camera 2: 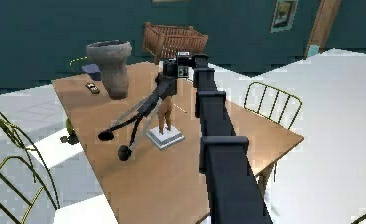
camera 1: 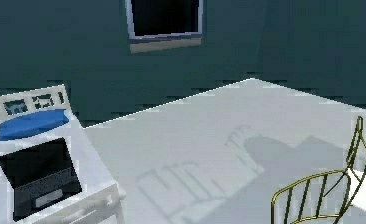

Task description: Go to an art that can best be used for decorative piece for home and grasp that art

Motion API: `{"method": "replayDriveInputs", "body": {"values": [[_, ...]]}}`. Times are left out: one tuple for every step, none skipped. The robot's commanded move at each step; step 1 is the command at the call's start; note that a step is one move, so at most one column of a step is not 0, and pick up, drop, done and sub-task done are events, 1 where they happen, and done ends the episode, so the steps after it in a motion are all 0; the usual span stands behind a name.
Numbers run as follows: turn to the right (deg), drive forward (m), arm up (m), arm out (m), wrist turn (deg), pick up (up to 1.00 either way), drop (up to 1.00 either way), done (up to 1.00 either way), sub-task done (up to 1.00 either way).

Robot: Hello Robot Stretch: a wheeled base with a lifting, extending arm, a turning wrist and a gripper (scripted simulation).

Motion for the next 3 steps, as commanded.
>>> {"method": "replayDriveInputs", "body": {"values": [[0.0,0.0,0.0,0.0,45.0,0.0,0.0,0.0,0.0],[0.0,0.0,0.0,0.0,45.0,0.0,0.0,0.0,0.0],[0.0,0.0,0.0,0.0,21.0,0.0,0.0,0.0,0.0]]}}
